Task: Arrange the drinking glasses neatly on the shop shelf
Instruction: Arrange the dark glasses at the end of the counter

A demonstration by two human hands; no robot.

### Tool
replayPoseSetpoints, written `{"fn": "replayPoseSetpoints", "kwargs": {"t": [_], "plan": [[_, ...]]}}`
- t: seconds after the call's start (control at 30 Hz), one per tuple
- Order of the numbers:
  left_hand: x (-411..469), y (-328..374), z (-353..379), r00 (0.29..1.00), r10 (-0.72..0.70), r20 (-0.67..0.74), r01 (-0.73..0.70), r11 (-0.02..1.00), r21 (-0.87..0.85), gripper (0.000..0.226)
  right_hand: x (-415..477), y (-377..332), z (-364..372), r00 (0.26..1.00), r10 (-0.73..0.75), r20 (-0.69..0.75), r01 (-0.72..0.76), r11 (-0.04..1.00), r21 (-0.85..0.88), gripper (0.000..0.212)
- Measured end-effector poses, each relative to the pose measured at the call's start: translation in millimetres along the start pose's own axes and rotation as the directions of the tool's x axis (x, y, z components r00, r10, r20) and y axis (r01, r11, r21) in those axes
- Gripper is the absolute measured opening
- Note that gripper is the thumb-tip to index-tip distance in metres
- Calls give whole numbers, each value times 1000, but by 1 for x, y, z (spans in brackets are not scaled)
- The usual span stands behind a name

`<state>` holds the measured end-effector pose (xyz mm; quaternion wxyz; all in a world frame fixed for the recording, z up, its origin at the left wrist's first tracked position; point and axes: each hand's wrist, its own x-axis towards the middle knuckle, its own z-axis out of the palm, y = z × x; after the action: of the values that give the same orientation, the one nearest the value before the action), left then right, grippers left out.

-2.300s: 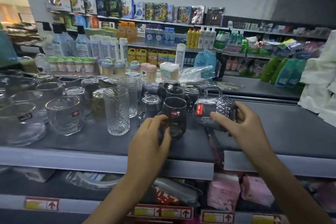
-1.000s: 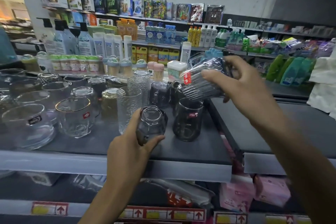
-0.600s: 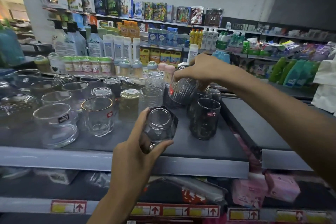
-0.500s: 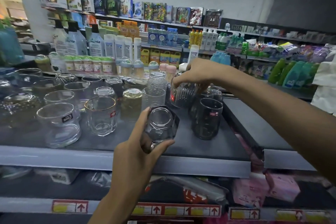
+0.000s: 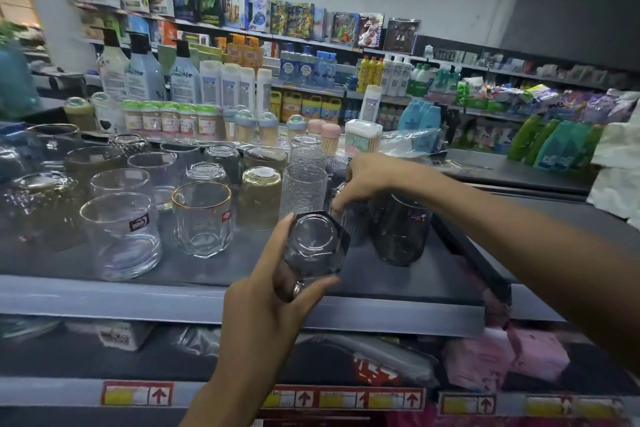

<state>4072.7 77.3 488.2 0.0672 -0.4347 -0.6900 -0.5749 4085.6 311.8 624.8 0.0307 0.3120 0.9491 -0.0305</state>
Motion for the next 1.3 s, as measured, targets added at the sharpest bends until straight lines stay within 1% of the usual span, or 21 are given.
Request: {"fn": "replayPoseSetpoints", "kwargs": {"t": [0.1,0.17,0.2,0.27,0.3,0.37,0.47,0.53,0.6,0.67,0.73,0.8,0.83,0.93,1.03,1.13,1.2,1.3], "plan": [[4,1,0,1000,-16,-2,16,1000,-8,96,4,0,9,1000,-23,3,23,1000,-2,54],[6,3,-1,1000,-22,-7,22,1000,-1,96,6,0,13,999,-54,-3,55,998,16,69],[7,5,-1,999,-30,-9,30,999,-12,96,6,0,14,998,-64,-7,64,998,15,69],[9,7,0,998,-54,-19,52,995,-82,94,1,1,14,998,-66,-22,66,998,23,53],[9,9,1,997,-68,-25,65,989,-130,93,-4,2,13,998,-57,-31,58,998,30,52],[12,16,0,994,-101,-31,93,973,-211,91,-16,6,8,994,-69,-88,71,997,27,51],[20,33,-1,995,-92,-34,80,962,-259,95,-37,20,-6,957,-91,-274,103,994,33,46],[29,50,0,996,-67,-58,49,959,-280,93,-60,30,-22,907,-130,-400,182,979,95,40],[39,71,6,996,-20,-82,-2,963,-269,92,-87,40,-41,865,-161,-476,285,937,201,35],[50,95,16,994,58,-95,-79,968,-236,87,-112,54,-56,857,-150,-493,346,877,333,37],[60,119,31,988,126,-86,-142,967,-210,82,-130,73,-66,859,-133,-495,383,807,449,29],[68,139,55,984,164,-69,-174,967,-187,80,-143,96,-73,855,-99,-509,417,715,561,22],[71,147,67,981,182,-66,-190,969,-159,81,-147,106,-75,850,-85,-520,429,683,591,22],[75,168,113,975,219,-43,-220,975,-20,82,-150,146,-76,852,-51,-522,422,656,625,26],[73,176,166,985,172,9,-170,969,177,83,-142,193,-68,901,-47,-432,369,605,705,32],[69,179,214,997,41,61,-62,919,390,83,-123,228,-53,928,-94,-361,339,615,712,23],[66,183,235,995,-67,71,23,867,498,82,-106,241,-43,939,-130,-319,334,570,751,22],[62,179,249,984,-169,61,105,818,565,83,-80,251,-25,948,-181,-261,317,512,798,21]]}}
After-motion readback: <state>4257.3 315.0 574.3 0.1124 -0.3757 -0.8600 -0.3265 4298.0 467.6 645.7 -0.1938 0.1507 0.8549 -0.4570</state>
